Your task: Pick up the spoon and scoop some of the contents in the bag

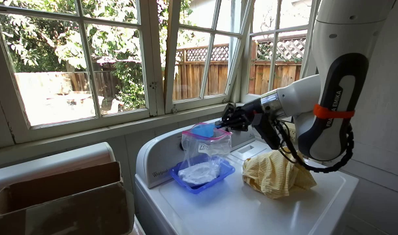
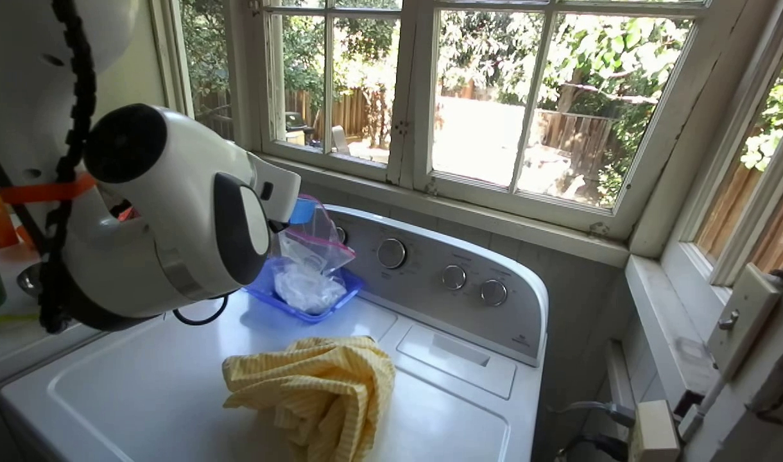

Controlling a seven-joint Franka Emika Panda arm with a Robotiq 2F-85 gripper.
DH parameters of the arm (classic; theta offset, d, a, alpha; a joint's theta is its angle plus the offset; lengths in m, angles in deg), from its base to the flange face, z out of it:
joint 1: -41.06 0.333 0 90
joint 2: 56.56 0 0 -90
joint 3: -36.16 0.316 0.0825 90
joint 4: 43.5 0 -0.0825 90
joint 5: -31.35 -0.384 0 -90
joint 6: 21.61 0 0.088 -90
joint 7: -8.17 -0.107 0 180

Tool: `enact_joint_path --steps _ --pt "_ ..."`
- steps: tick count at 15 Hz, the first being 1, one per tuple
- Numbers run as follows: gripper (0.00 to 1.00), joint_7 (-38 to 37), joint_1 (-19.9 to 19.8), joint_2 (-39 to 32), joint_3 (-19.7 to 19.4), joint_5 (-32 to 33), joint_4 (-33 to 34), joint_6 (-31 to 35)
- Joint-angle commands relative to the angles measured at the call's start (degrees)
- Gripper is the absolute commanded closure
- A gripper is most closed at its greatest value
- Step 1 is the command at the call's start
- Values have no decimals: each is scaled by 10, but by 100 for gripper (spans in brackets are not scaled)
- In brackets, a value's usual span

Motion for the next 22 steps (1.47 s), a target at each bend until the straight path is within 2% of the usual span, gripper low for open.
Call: enact_joint_path --steps 1,4,10,17,20,21,22 --pt "98 -3 0 -14 -4 27 -21 10" --pt "98 -1 0 -4 -12 54 -25 10" --pt "98 15 0 -31 -45 114 -31 10" --pt "98 43 0 -88 -79 186 -70 10" --pt "98 58 0 -138 -87 207 -102 9" --pt "98 55 0 -160 -89 223 -113 6" --pt "98 12 0 -162 -90 257 -80 5"
